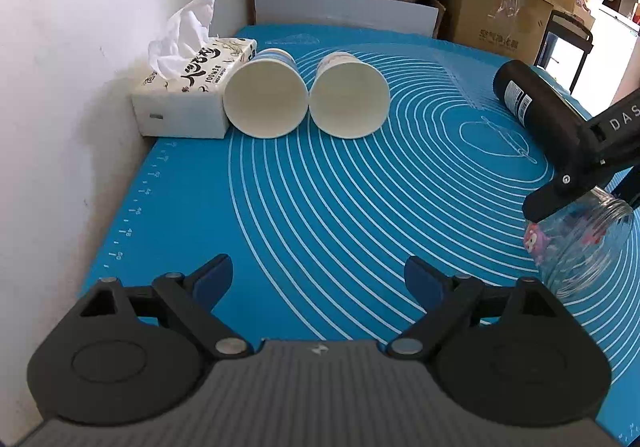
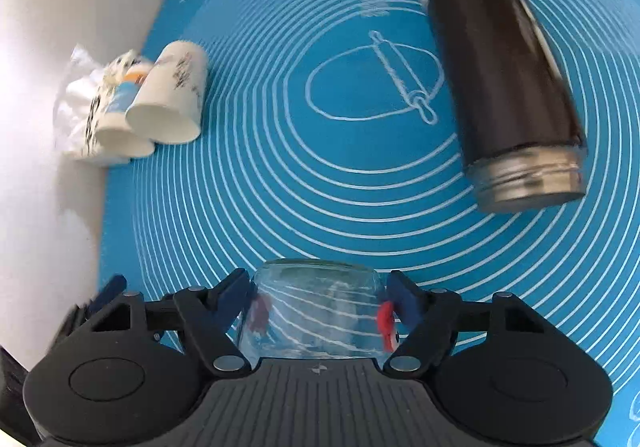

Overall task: Flip cup upside down
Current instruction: 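Move the right tool to the glass cup and close around its body, then lift the glass cup with the right tool and rotate it rim-down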

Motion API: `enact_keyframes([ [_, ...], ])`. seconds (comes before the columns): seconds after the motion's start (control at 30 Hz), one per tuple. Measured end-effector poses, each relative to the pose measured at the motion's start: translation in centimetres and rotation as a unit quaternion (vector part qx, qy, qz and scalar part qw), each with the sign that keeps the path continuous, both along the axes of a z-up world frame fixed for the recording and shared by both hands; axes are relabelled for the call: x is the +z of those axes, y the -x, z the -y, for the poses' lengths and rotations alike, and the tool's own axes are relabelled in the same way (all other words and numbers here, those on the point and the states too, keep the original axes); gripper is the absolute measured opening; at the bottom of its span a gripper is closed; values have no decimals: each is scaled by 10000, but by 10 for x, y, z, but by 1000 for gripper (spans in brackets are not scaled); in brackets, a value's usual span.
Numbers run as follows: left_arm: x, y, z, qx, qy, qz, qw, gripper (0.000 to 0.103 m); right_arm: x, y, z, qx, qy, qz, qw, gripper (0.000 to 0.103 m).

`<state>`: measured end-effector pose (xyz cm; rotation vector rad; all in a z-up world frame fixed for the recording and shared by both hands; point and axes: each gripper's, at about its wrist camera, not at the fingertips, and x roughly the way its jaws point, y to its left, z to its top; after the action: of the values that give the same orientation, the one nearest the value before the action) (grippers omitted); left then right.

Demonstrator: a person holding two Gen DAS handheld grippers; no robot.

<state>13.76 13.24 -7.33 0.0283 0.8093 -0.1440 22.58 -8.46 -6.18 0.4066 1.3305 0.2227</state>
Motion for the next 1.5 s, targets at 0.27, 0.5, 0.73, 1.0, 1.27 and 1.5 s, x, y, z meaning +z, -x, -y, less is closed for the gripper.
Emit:
enact_keyframes([
  [0.27,4,2,-5,109,34,35,9999,92,10,11,2,-285,203,514,9981,73],
  [0.5,12,5,-3,150,63,215,9996,92,27,24,11,-852,592,1522,9829,73],
  [0.73,15,16,3,113,82,347,9993,92,21,75,-4,-693,1168,2651,9546,73],
  [1.0,17,32,15,44,9,498,9987,92,19,124,-35,-117,1912,3383,9213,69],
  [1.27,10,45,25,-24,30,361,9993,92,10,147,-37,-132,1864,3421,9209,67],
  [1.5,15,64,30,-75,37,391,9992,92,18,159,-36,-104,1851,3401,9220,82],
])
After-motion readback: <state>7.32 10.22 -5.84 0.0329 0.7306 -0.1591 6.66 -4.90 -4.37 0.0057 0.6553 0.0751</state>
